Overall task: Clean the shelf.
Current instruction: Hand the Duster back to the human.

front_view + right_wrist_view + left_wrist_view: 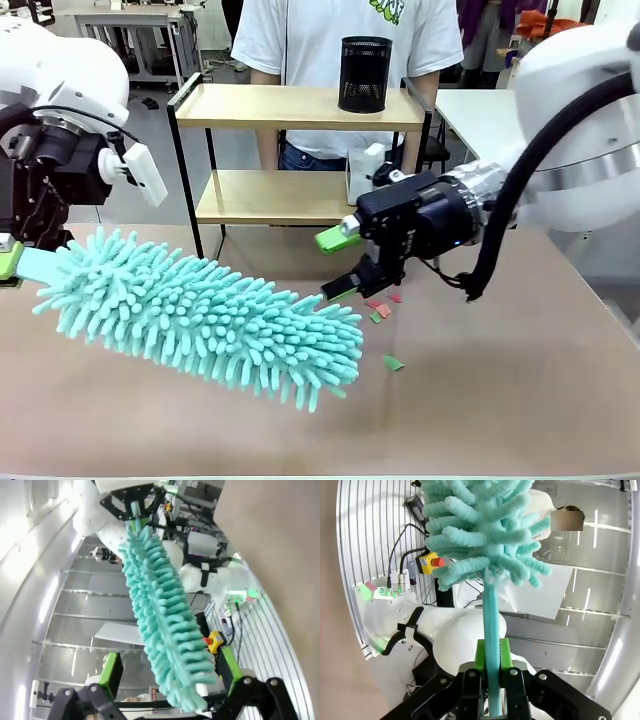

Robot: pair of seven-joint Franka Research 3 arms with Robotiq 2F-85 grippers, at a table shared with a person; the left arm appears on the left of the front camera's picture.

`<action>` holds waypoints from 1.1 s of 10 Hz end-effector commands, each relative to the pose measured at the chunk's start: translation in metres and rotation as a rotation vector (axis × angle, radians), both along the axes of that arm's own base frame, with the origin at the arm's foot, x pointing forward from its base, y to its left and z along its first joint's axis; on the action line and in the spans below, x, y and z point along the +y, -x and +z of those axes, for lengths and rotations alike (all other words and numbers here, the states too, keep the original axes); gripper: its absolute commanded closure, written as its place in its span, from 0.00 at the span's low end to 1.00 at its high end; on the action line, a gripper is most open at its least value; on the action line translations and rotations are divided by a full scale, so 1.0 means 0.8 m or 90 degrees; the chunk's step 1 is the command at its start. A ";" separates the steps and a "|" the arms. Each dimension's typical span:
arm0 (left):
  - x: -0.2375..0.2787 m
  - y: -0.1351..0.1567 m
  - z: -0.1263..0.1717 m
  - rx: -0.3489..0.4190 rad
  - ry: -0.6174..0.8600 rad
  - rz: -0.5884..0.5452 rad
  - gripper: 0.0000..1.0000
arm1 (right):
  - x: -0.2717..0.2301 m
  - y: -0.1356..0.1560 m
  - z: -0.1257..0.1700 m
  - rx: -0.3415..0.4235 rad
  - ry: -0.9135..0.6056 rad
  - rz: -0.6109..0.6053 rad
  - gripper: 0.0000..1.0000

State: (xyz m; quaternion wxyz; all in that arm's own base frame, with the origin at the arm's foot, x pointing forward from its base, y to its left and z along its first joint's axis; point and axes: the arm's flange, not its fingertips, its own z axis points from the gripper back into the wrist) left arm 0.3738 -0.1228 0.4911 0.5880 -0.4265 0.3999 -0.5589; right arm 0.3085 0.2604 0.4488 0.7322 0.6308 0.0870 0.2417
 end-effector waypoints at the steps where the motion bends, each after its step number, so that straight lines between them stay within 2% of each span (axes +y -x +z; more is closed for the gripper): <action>1: -0.003 -0.015 0.004 0.005 0.000 0.004 0.88 | 0.036 0.017 0.003 -0.015 0.007 0.033 0.00; 3: -0.005 -0.015 0.006 0.005 0.008 0.001 0.88 | 0.055 0.042 -0.009 -0.015 0.005 0.060 0.00; 8: -0.007 -0.018 0.008 0.007 0.019 -0.005 0.88 | 0.065 0.053 -0.011 -0.014 -0.006 0.104 0.00; 9: -0.008 -0.018 0.008 0.006 0.015 -0.007 0.88 | 0.065 0.053 -0.011 -0.016 -0.007 0.114 0.40; 10: -0.008 -0.018 0.008 0.007 0.013 -0.009 0.88 | 0.065 0.054 -0.010 -0.007 -0.010 0.122 0.60; 11: -0.008 -0.018 0.007 0.007 0.012 -0.009 0.88 | 0.065 0.055 -0.011 -0.003 -0.009 0.125 1.00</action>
